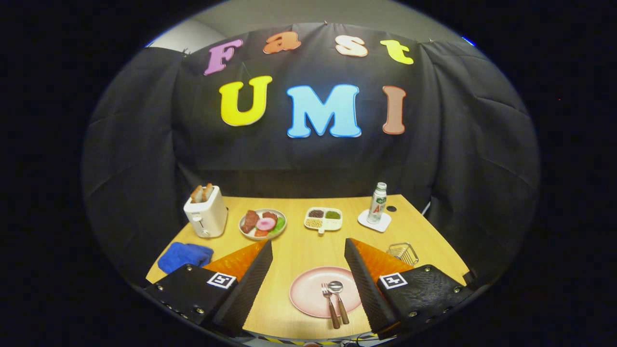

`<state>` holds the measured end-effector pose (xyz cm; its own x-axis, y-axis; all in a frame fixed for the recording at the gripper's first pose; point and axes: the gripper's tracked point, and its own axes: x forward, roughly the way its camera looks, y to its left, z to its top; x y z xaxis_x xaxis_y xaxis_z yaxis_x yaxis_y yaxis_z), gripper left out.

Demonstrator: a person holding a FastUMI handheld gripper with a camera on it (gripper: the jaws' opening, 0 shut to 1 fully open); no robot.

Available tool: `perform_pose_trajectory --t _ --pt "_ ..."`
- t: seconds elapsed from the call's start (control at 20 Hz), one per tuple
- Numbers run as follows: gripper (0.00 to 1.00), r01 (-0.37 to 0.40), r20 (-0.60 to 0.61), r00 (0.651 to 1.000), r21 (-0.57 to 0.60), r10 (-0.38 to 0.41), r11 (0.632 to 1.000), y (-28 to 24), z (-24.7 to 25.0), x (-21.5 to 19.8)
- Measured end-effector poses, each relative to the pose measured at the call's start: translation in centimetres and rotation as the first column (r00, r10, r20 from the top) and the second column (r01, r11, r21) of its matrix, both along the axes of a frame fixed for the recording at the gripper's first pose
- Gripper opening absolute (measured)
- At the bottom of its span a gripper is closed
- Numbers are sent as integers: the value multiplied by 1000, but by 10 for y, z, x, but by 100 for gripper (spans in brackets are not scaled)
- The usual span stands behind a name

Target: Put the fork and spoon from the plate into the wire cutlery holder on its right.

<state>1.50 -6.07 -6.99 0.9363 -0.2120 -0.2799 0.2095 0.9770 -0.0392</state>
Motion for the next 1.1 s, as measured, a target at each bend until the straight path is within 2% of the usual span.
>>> perform_pose_trajectory --t 0.1,0.2,0.3,0.4,0.45,0.7,0.9,1.1 --pt "93 78 -127 989 -4 -78 997 -21 -32 3" --pt "93 146 -298 943 -21 -145 989 -40 -72 0" --pt "93 170 -432 886 -40 -170 985 -49 -104 -2" --pt "93 167 -555 813 -67 -176 984 -58 -136 -7" --pt "93 161 -619 764 -90 -182 983 -63 -153 -10" --pt "93 84 -767 609 -193 -204 978 -81 -188 -11" --pt "93 25 -799 567 -225 -199 974 -87 -201 2" --pt "93 3 -804 564 -229 -191 973 -90 -211 12"
